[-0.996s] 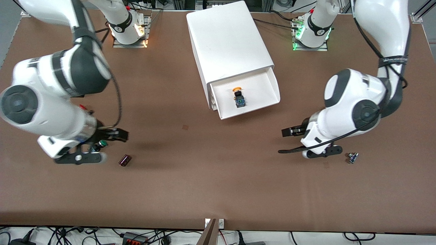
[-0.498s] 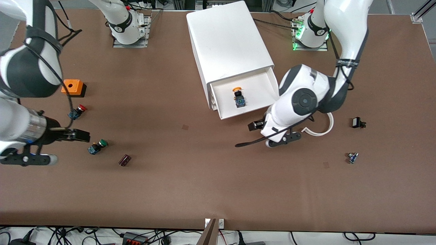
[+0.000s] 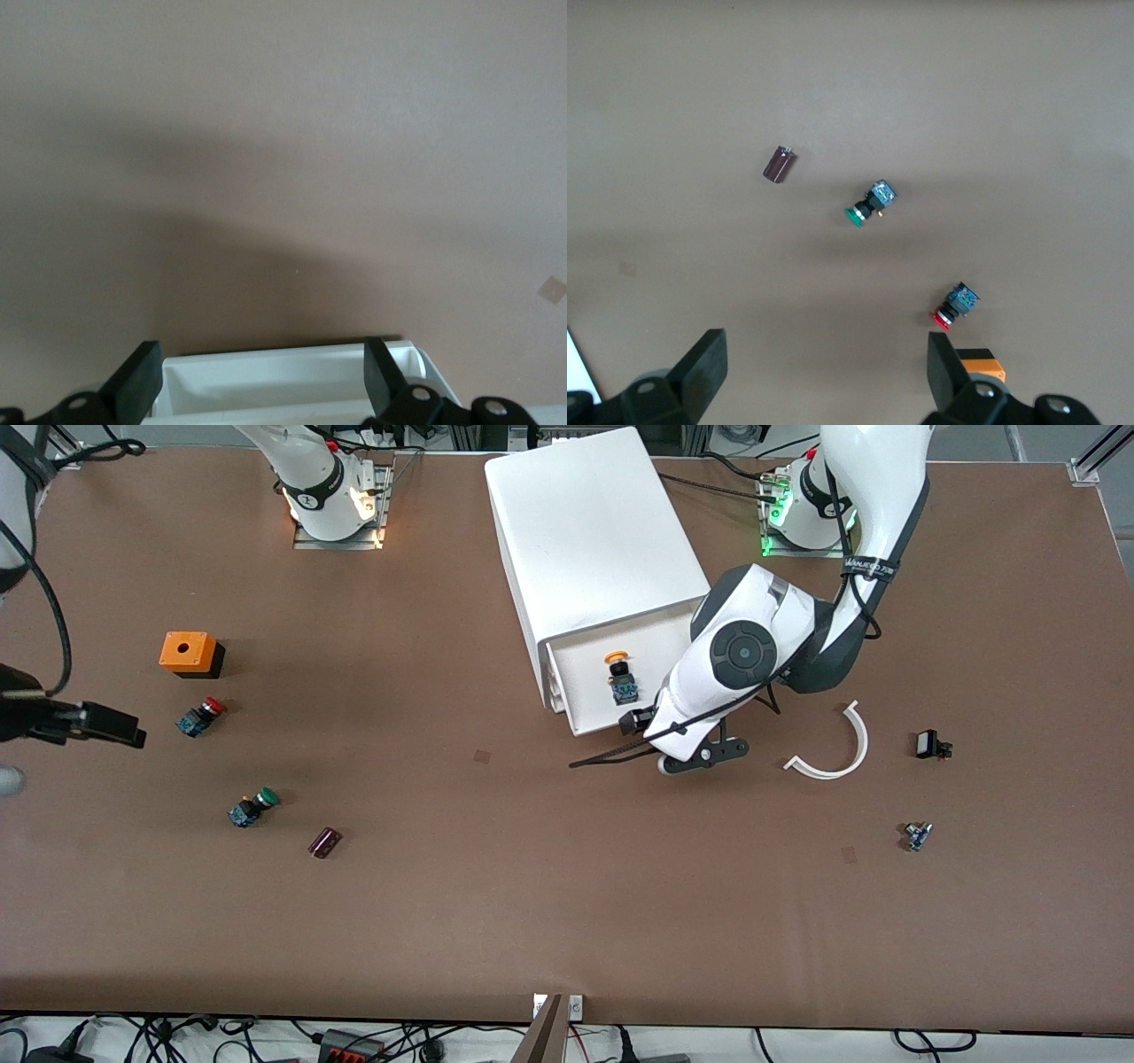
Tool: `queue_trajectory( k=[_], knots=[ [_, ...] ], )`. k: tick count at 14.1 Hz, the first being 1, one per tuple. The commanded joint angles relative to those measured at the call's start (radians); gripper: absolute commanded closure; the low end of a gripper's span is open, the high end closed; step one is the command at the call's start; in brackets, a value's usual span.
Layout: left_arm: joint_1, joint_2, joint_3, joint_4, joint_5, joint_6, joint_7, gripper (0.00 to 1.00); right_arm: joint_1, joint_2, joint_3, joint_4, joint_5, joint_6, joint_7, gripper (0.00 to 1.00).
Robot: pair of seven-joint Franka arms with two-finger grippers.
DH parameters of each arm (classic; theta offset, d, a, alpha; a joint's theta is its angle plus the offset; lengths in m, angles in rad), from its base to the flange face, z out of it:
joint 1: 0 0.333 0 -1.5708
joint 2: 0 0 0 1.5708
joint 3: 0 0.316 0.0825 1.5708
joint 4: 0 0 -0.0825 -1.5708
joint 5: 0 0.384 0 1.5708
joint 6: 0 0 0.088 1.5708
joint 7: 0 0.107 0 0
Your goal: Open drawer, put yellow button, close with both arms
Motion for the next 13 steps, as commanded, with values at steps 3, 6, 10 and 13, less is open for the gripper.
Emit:
queue_trajectory(
  k=[3,6,10,13],
  knots=[
    [0.003,-0.067,-0.042,-0.101,0.010,0.001,-0.029,0.00,-0.010,-0.184,0.014,-0.219,-0.021,0.035,-0.035,0.00],
    [0.006,-0.087,-0.063,-0.127,0.009,0.001,-0.041,0.00,-0.017,-0.248,0.012,-0.305,-0.025,0.053,-0.045,0.00],
    [0.006,-0.094,-0.109,-0.129,0.007,0.001,-0.134,0.00,-0.016,-0.320,0.014,-0.420,-0.025,0.102,-0.044,0.00],
    [0.013,-0.094,-0.138,-0.132,0.004,-0.007,-0.145,0.00,-0.016,-0.396,0.014,-0.545,-0.025,0.202,-0.042,0.00]
  ],
)
